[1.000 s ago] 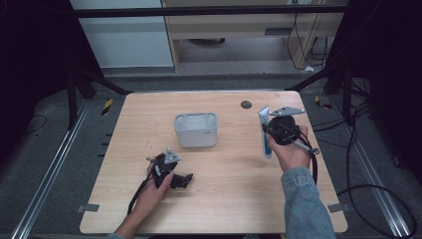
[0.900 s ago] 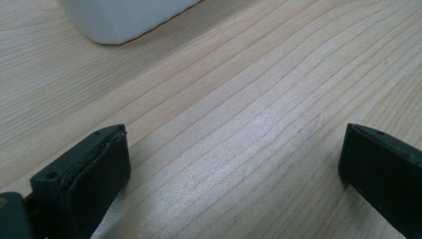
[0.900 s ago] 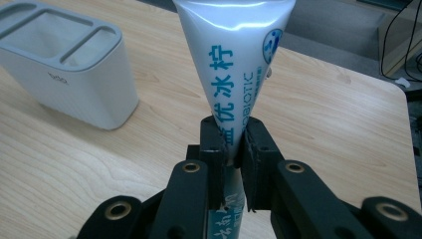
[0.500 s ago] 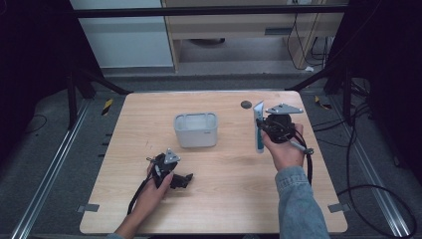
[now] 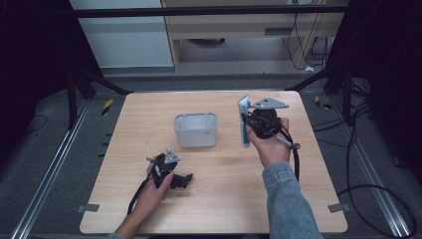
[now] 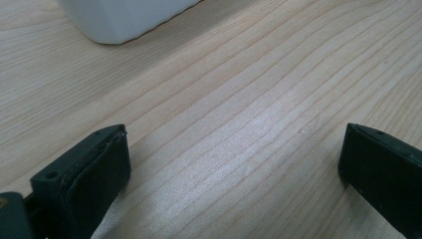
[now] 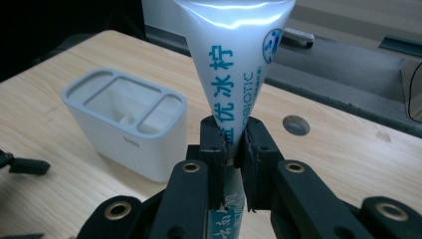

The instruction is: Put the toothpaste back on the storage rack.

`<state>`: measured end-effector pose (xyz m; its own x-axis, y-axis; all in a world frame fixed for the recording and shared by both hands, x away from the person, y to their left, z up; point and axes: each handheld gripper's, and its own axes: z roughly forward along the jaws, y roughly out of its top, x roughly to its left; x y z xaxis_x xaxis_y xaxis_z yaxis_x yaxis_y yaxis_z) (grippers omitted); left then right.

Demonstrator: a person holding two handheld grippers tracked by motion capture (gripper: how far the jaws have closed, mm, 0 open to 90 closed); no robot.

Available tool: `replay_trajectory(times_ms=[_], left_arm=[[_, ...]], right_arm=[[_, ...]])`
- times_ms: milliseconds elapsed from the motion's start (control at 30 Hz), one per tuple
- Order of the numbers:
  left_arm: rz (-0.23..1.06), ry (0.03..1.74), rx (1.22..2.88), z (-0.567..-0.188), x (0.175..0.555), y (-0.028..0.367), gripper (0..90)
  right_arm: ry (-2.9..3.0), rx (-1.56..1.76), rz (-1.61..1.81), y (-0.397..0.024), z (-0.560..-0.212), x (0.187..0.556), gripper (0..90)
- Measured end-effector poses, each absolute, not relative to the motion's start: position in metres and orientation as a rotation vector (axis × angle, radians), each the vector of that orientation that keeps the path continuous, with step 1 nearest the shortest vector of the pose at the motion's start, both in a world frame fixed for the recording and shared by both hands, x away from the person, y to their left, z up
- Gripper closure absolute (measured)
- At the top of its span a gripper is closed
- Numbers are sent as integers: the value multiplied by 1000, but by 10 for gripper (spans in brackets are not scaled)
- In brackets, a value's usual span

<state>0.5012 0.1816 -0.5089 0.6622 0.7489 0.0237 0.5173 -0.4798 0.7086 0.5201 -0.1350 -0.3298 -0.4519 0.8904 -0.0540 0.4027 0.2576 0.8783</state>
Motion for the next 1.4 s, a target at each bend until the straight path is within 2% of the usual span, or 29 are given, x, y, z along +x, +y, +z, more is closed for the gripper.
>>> replay_trajectory(times_ms=[767, 1400], left_arm=[[436, 975, 2191, -509, 501, 182, 0], [435, 975, 2190, -509, 501, 182, 0]], right_arm=[[1976, 1002, 1155, -64, -272, 547, 810], [1960, 974, 1223, -29, -266, 569, 809]])
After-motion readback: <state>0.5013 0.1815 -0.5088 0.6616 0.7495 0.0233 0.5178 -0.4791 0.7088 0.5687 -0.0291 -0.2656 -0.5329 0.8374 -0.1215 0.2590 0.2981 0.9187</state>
